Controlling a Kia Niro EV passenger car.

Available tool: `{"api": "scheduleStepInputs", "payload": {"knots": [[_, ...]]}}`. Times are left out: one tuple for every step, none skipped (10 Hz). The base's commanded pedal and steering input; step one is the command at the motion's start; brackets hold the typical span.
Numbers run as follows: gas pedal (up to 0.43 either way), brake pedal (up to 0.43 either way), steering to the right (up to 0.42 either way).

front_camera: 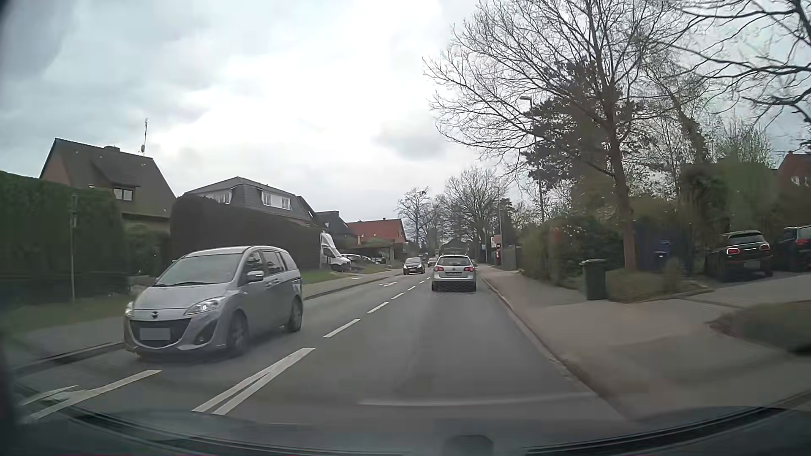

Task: Follow the waypoints while adhering to traffic rules and regulations

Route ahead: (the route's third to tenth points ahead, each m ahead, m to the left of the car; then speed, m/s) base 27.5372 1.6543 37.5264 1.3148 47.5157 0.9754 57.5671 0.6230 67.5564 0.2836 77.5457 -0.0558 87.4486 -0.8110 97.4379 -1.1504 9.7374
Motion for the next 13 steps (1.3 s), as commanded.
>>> {"api": "scheduleStepInputs", "payload": {"knots": [[0.197, 0.0, 0.021], [0.197, 0.0, 0.02], [0.22, 0.0, 0.019], [0.22, 0.0, 0.017], [0.22, 0.0, 0.015], [0.22, 0.0, 0.015], [0.22, 0.0, 0.015], [0.22, 0.0, 0.013], [0.22, 0.0, 0.012], [0.22, 0.0, 0.011], [0.22, 0.0, 0.01], [0.22, 0.0, 0.008], [0.22, 0.0, 0.005]]}}
